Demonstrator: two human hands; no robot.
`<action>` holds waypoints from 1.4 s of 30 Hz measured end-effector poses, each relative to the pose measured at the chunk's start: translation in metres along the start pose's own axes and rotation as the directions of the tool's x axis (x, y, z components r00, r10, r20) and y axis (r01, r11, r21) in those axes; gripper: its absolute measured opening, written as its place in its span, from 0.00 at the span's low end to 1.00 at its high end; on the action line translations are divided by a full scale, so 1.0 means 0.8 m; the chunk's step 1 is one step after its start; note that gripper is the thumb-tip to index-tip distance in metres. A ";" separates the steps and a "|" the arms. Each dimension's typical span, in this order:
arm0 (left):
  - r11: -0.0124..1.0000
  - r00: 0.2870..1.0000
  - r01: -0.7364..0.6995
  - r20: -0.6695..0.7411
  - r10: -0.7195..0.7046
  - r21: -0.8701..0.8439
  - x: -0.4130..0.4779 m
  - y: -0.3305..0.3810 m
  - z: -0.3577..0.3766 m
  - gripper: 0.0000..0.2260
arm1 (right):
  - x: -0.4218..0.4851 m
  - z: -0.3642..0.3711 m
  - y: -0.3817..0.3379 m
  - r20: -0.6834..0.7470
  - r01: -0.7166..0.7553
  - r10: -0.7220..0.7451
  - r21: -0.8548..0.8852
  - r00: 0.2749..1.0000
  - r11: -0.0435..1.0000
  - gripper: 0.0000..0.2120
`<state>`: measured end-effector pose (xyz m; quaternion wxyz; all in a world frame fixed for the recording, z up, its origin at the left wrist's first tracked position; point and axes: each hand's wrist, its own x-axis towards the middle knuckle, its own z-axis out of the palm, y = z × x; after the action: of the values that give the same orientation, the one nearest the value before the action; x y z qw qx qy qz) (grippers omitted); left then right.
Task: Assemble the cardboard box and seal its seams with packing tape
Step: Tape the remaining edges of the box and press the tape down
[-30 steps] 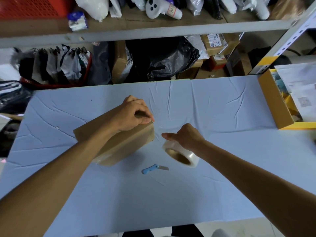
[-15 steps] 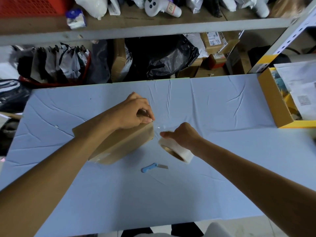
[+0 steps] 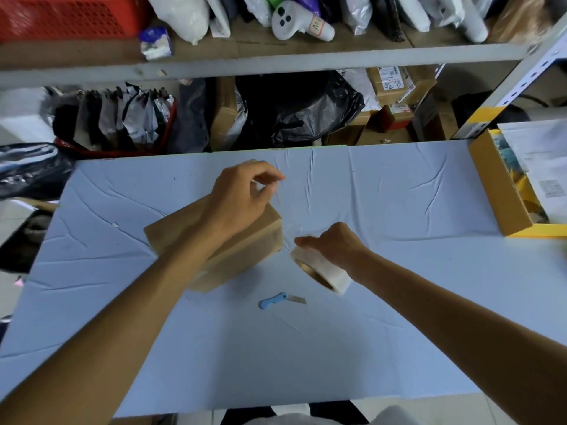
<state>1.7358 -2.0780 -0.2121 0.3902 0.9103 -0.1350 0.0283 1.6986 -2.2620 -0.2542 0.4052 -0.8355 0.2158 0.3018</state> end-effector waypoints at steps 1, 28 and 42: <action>0.999 0.991 -0.035 -0.127 0.031 -0.031 -0.014 0.011 0.003 0.06 | -0.001 0.000 -0.001 -0.002 0.001 -0.001 -0.006 1.000 1.000 0.24; 0.922 0.915 -0.029 0.382 -0.132 0.387 -0.169 -0.098 0.184 0.12 | -0.011 -0.011 -0.016 -0.038 0.002 -0.004 -0.043 0.999 0.999 0.25; 0.989 0.998 0.003 -0.055 0.005 0.147 -0.116 -0.015 0.029 0.07 | -0.012 -0.011 -0.019 -0.015 -0.004 0.003 -0.066 1.000 0.998 0.24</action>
<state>1.6488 -2.0660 -0.2515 0.3257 0.9354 -0.1223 0.0634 1.7036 -2.2594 -0.2350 0.3751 -0.8503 0.2103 0.3034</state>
